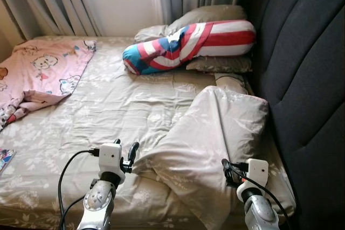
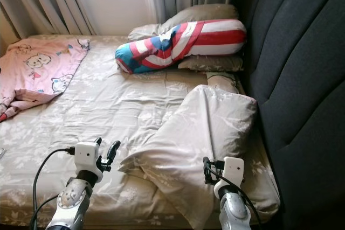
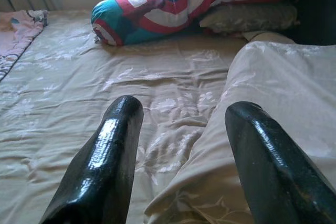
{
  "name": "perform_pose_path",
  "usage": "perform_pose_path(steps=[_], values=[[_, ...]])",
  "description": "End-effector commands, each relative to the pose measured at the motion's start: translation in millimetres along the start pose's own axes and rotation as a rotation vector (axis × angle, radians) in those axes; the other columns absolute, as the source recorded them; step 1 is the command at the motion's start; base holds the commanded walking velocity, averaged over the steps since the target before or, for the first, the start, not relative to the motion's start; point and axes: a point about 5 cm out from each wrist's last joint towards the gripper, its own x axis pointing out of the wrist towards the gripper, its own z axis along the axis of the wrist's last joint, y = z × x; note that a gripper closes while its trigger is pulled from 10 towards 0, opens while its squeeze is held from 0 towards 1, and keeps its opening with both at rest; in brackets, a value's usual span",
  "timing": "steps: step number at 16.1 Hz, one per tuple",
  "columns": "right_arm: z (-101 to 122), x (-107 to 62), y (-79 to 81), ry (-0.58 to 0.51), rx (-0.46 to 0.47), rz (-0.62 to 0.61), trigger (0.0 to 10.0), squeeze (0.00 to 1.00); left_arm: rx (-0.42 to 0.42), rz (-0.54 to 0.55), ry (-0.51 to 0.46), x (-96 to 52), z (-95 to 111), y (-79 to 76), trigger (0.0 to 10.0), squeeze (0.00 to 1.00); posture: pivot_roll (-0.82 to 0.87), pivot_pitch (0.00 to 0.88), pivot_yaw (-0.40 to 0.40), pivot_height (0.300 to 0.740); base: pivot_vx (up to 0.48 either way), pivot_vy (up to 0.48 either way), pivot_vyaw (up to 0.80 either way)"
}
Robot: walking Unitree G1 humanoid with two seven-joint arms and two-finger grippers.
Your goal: Clean up the room
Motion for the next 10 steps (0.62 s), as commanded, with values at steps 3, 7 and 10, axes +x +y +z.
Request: perform_pose_path(steps=[3,7,10], values=[[8,1.6,-2.9,-0.044,-0.003,-0.016,10.0,0.00,0.041,0.011,-0.008,-1.3,6,3.8,10.0,0.00,-0.01,0.000,-0.018,0.740,0.000,0.000,0.00],[20,7.0,0.6,-0.088,-0.008,-0.005,10.0,0.00,0.052,0.031,-0.070,11.7,28,0.0,10.0,0.00,-0.01,0.021,-0.017,0.740,0.000,0.000,0.00],[26,8.0,1.7,-0.119,-0.017,0.006,10.0,0.00,0.040,0.053,-0.079,11.4,32,-1.4,10.0,0.00,-0.02,0.038,-0.024,0.740,0.000,0.000,0.00]])
